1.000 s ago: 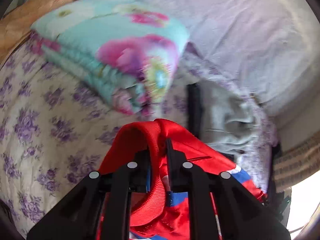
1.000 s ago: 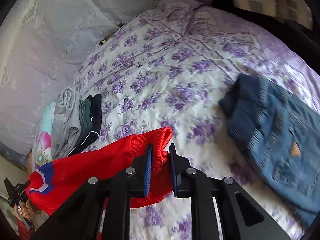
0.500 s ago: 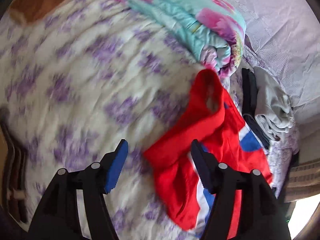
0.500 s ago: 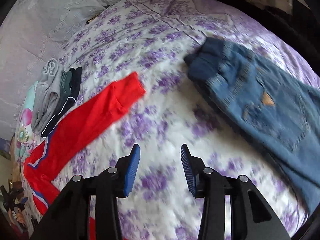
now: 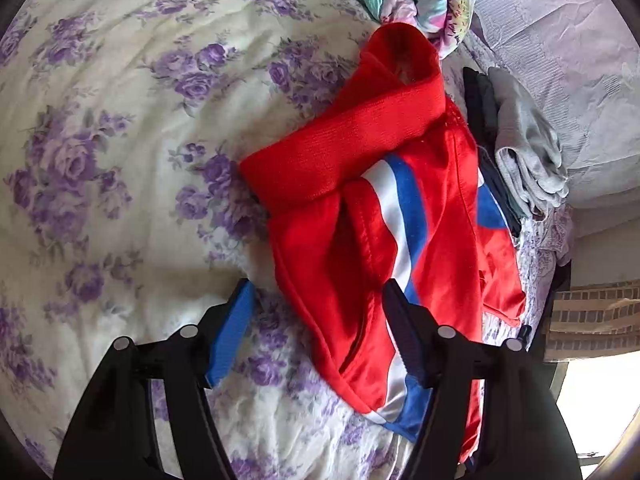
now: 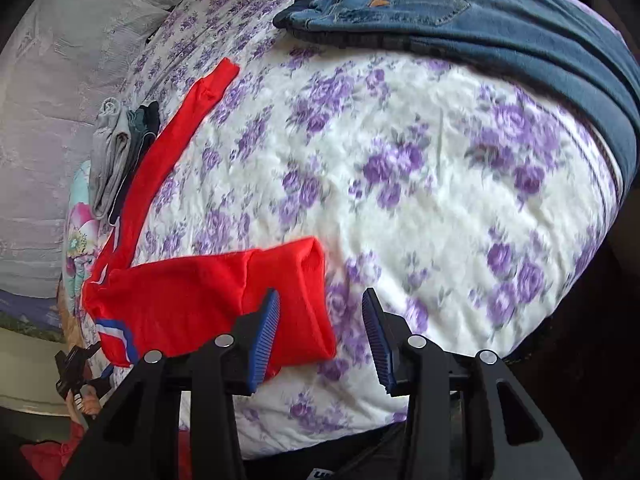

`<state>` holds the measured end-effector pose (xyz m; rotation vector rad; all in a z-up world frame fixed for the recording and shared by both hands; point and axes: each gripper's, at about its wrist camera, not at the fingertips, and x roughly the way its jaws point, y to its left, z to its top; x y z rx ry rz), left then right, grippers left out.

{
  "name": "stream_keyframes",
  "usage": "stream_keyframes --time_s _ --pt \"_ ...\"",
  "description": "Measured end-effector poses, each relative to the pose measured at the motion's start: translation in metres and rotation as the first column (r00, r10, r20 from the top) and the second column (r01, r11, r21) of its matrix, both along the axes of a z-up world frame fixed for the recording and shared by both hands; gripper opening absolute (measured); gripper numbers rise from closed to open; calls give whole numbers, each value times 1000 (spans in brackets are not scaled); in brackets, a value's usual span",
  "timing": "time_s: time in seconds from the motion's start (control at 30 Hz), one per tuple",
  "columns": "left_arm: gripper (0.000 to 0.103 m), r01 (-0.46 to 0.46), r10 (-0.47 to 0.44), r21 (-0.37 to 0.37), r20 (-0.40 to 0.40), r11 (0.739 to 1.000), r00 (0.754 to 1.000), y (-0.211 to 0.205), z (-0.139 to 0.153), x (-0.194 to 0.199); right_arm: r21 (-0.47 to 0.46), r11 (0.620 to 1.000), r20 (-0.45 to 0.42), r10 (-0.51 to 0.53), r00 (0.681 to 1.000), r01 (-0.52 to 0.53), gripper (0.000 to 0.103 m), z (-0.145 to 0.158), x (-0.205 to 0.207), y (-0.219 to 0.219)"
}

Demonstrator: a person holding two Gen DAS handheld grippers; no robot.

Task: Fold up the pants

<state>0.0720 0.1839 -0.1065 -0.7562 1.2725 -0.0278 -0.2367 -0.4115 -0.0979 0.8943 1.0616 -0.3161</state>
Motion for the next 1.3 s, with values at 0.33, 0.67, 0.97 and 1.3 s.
stream_keyframes --time_s 0.33,0.67,0.97,1.3 --pt "72 -111 113 -103 19 988 993 11 -5 14 94 995 47 -17 999 12 15 -20 13 12" --pt "45 -153 156 -171 3 973 988 22 -8 8 -15 1000 167 -16 986 18 7 38 55 -25" --pt "18 -178 181 -102 15 979 983 10 -5 1 -22 1000 124 5 992 -2 7 31 87 -43" --pt "12 -277 293 -137 109 951 950 26 46 -80 -44 989 89 144 986 -141 7 44 119 -53"
